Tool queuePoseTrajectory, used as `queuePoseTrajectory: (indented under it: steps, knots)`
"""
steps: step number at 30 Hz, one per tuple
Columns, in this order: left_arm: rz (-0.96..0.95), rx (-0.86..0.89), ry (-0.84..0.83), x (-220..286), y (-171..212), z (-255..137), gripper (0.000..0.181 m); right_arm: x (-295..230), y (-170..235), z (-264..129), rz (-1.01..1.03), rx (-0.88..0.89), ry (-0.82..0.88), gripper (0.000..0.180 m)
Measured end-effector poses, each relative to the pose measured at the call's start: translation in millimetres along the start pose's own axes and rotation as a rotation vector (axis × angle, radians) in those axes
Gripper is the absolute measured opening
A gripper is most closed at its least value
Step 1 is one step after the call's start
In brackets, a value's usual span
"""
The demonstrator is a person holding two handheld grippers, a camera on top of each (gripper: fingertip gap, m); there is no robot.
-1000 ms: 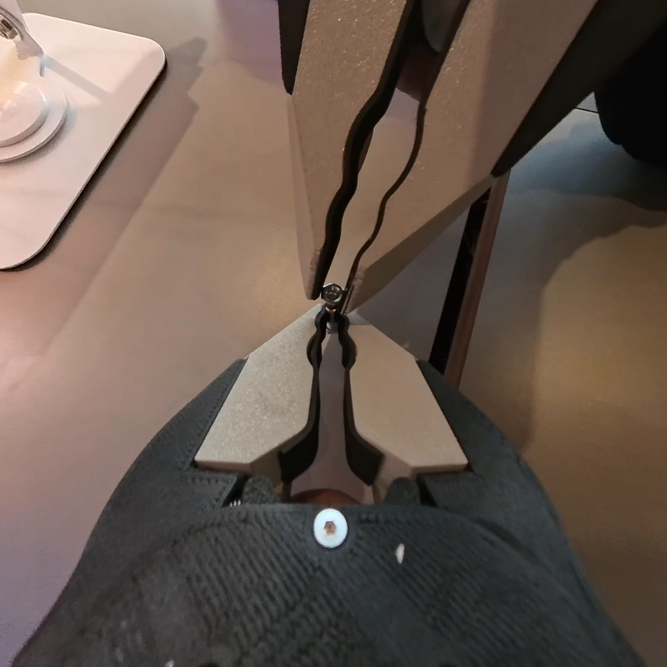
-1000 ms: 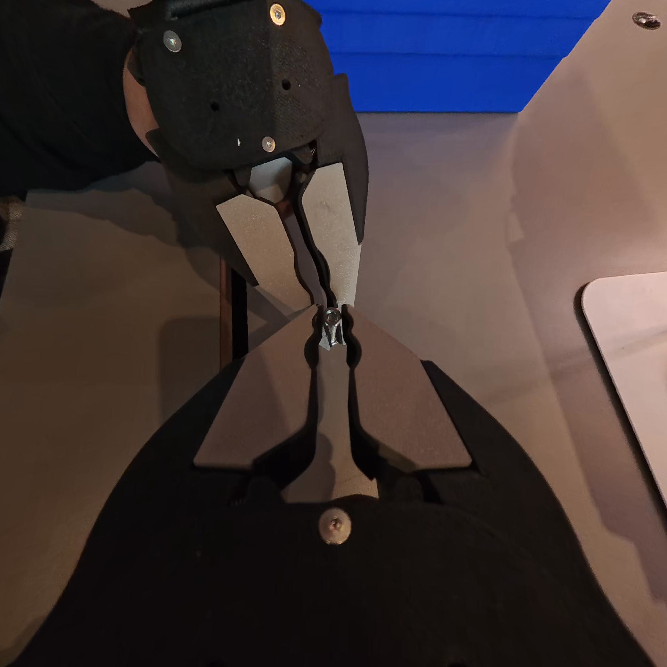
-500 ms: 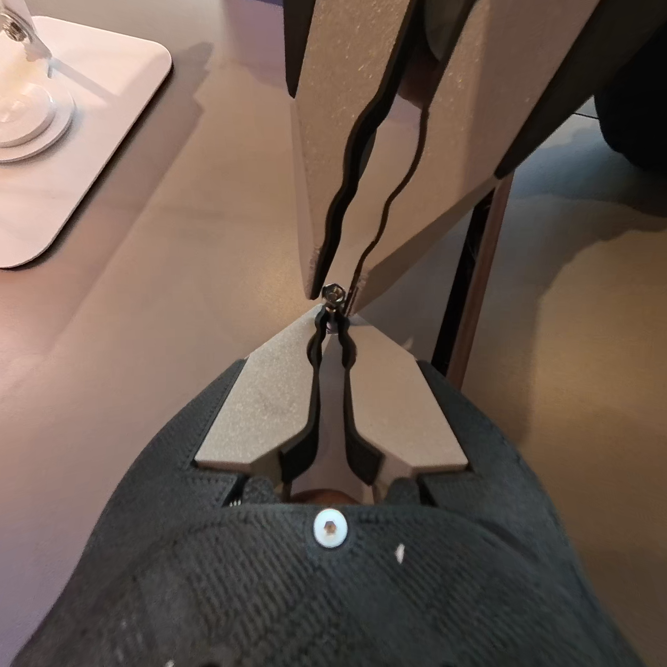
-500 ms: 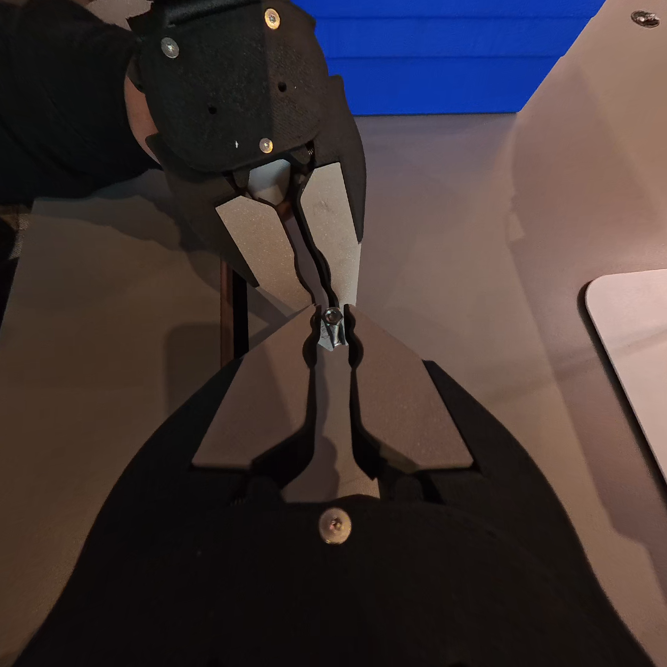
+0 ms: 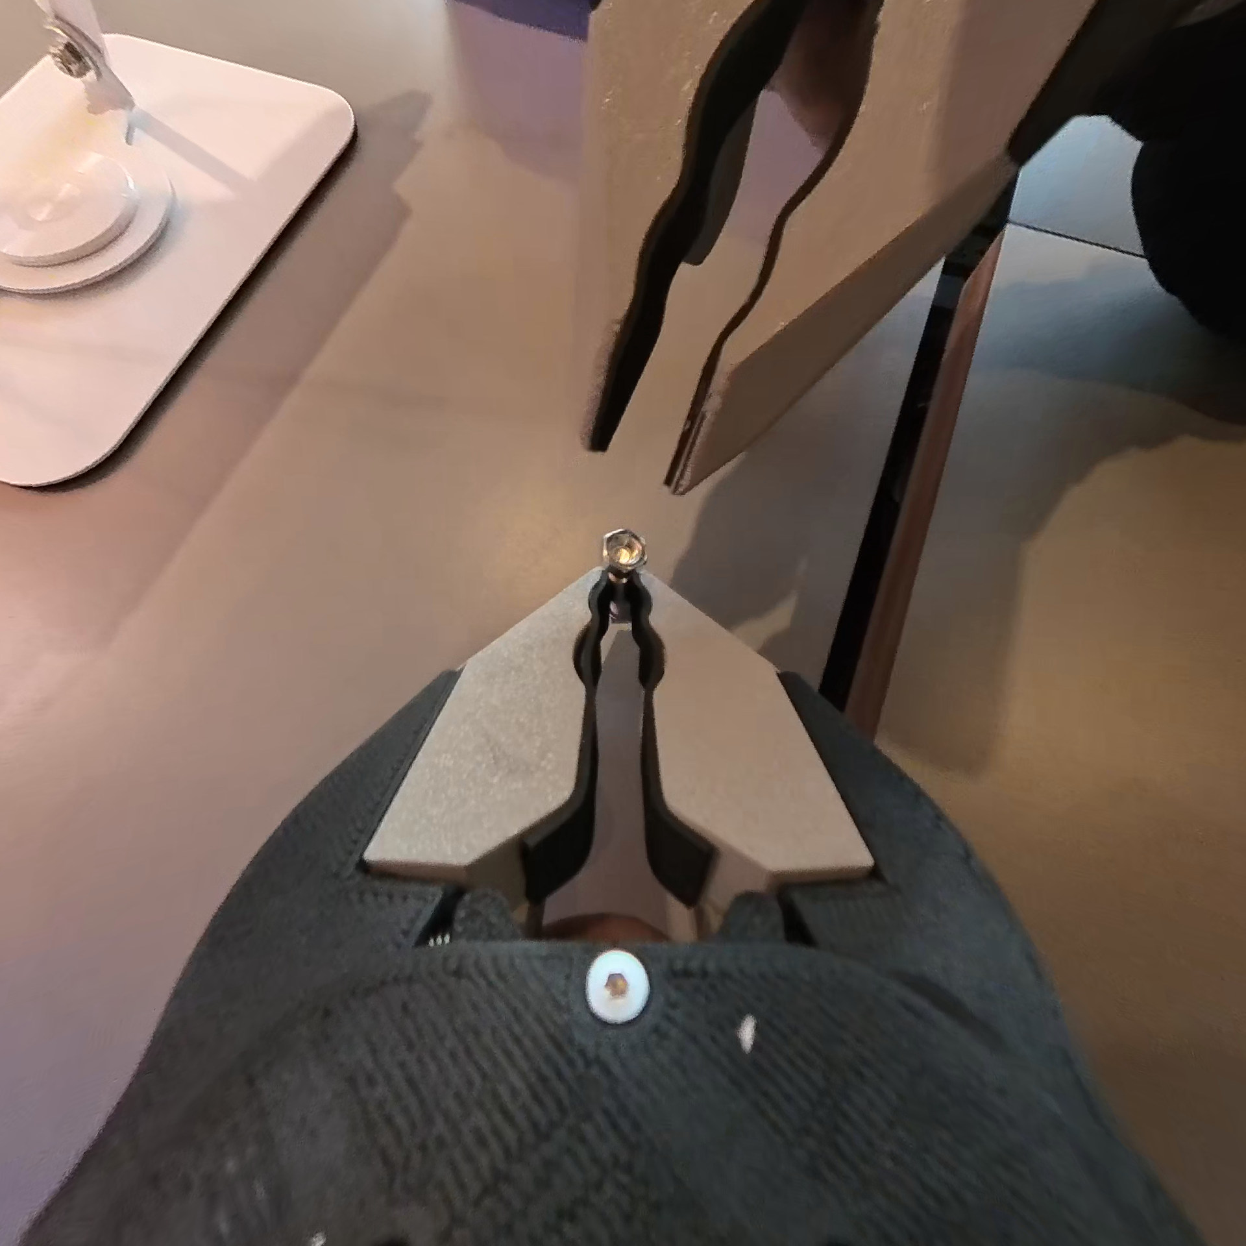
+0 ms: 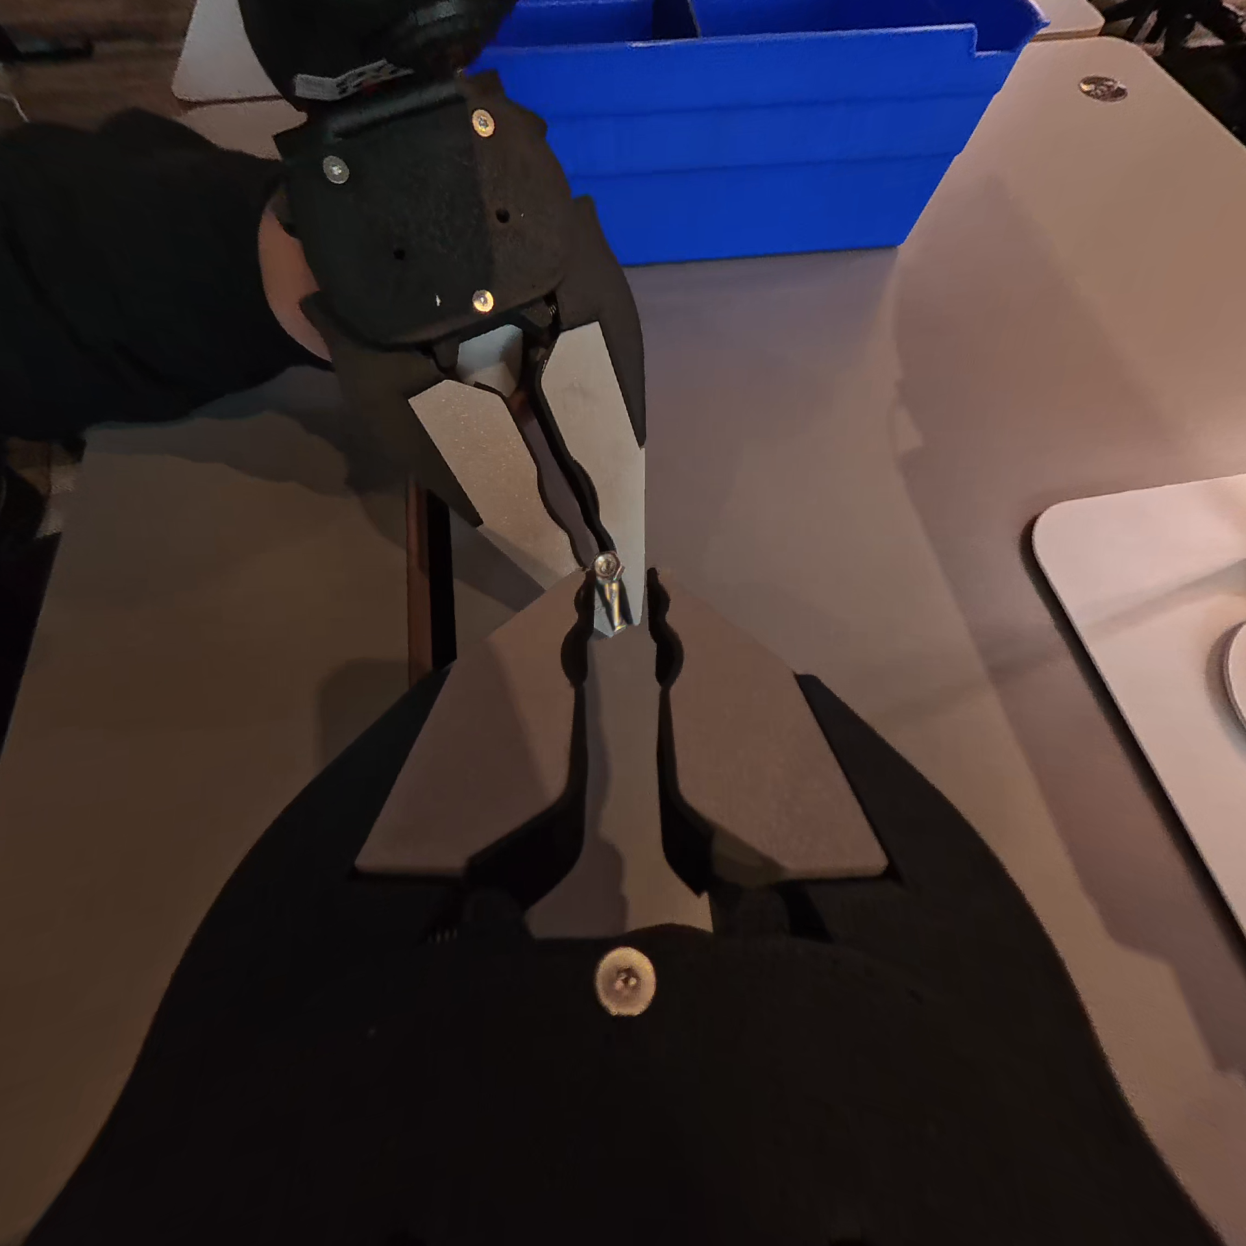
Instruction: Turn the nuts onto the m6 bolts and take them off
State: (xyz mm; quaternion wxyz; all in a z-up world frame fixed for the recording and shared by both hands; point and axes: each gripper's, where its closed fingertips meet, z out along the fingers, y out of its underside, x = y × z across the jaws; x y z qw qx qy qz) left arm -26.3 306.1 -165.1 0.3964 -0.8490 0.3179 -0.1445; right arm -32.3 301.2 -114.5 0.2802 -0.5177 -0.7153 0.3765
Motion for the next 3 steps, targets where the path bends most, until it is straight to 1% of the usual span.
queuePoseTrajectory:
  steps: [1, 3]
  knots:
    - [-0.001, 0.001, 0.0, -0.2, 0.0, -0.1, 0.003, 0.2, -0.1, -0.1, -0.002, 0.001, 0.002, 0.012]
    - [-0.003, 0.003, -0.001, -0.7, -0.3, -0.2, 0.002, -2.0, -0.6, 0.5, -0.017, 0.0, -0.002, 0.011]
